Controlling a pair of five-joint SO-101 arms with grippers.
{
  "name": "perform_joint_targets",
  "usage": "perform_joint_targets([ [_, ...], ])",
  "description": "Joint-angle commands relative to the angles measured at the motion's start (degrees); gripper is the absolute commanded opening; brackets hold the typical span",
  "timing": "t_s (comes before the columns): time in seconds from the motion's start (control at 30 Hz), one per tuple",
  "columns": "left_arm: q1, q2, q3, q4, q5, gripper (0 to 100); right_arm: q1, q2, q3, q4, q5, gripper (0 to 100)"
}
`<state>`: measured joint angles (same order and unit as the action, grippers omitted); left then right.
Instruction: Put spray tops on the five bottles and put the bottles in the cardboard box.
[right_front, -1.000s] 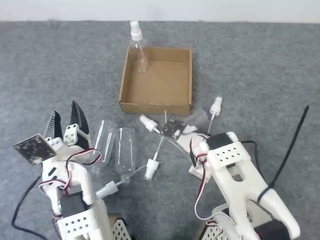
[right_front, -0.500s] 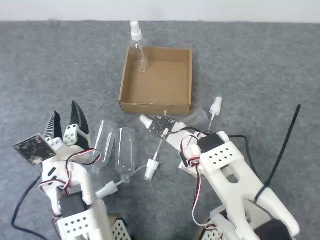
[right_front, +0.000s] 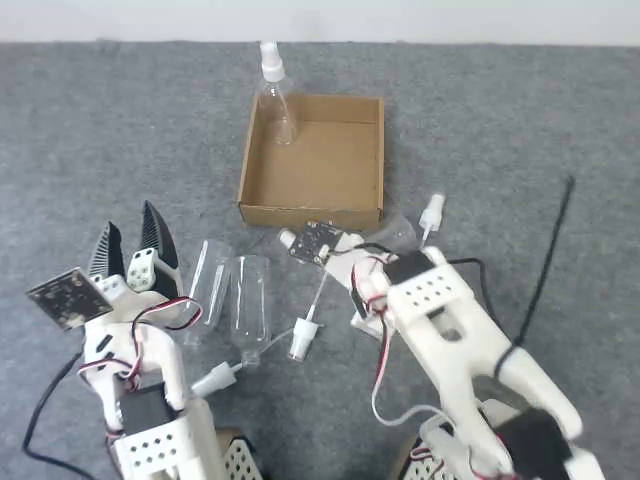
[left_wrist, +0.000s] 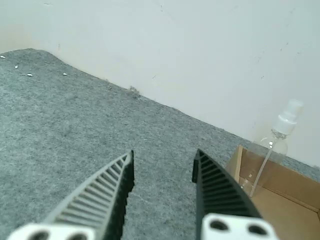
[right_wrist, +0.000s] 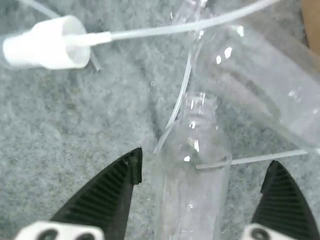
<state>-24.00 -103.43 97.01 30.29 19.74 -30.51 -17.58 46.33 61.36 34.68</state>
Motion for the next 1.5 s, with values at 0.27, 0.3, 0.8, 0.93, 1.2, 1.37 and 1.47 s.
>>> perform_joint_targets([
  [0.27, -0.4, -0.9, -0.5, -2.3, -0.3, 18, 0.0, 10.4, -10.2, -0.6, -0.3, 24.4],
  [0.3, -0.4, -0.9, -0.5, -2.3, -0.3, 18, 0.0, 10.4, -10.2, -0.6, -0.3, 24.4],
  [0.8, -0.4, -0.9, -0.5, -2.3, -0.3, 18, 1.5, 10.7, -12.3, 4.6, -0.1, 24.2],
  [0.93, -0.4, -0.9, -0.5, -2.3, -0.3, 18, 1.9, 11.0, -12.4, 4.7, -0.1, 24.1],
  [1.2, -0.4, -0.9, -0.5, -2.3, -0.3, 18, 2.0, 11.0, -12.2, 5.0, -0.1, 15.2],
  [1.37, -0.4, -0.9, -0.5, -2.3, -0.3, 18, 2.1, 10.4, -12.2, 5.3, -0.1, 12.6],
  [1.47, -0.4, -0.9, -0.5, -2.3, -0.3, 18, 1.5, 8.7, -13.5, 8.9, -0.1, 11.0],
])
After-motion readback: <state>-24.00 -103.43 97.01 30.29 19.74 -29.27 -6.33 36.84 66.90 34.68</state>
